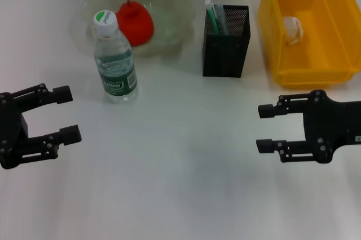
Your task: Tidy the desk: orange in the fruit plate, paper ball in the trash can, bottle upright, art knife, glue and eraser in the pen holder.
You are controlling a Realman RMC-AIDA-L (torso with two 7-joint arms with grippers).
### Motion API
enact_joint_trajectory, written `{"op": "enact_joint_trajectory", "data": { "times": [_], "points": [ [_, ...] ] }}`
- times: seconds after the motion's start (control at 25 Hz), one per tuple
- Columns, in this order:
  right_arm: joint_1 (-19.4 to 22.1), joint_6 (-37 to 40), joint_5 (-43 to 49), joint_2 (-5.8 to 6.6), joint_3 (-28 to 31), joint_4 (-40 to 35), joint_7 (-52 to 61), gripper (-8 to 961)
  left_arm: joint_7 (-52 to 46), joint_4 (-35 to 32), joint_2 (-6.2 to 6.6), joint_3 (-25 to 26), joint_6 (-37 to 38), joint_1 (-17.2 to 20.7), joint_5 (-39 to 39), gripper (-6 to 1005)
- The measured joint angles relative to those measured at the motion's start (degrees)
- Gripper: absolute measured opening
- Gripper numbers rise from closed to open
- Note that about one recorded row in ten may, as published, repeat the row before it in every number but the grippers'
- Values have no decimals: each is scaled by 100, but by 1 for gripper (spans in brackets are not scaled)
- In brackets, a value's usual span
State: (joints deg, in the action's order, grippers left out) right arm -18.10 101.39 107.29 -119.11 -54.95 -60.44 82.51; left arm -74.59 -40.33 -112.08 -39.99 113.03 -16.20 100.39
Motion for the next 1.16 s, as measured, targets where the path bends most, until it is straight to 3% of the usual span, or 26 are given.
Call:
{"op": "enact_joint_trajectory", "data": {
  "times": [0.16, 0.32, 0.52, 1.16],
  "points": [
    [36, 17, 25, 28, 38, 59, -48, 649, -162, -33, 14, 19, -55, -237, 338, 812],
    [136, 13, 35, 168, 100, 147, -153, 649, -250, -33, -36, 24, -132, -594, 837, 813],
    [148, 39, 40, 165, 438, 386, -567, 649, -364, -44, -106, 19, -146, -793, 1124, 813],
    [187, 58, 52, 106, 560, 487, -695, 649, -405, -30, -140, -5, -148, -813, 1150, 813]
  ]
}}
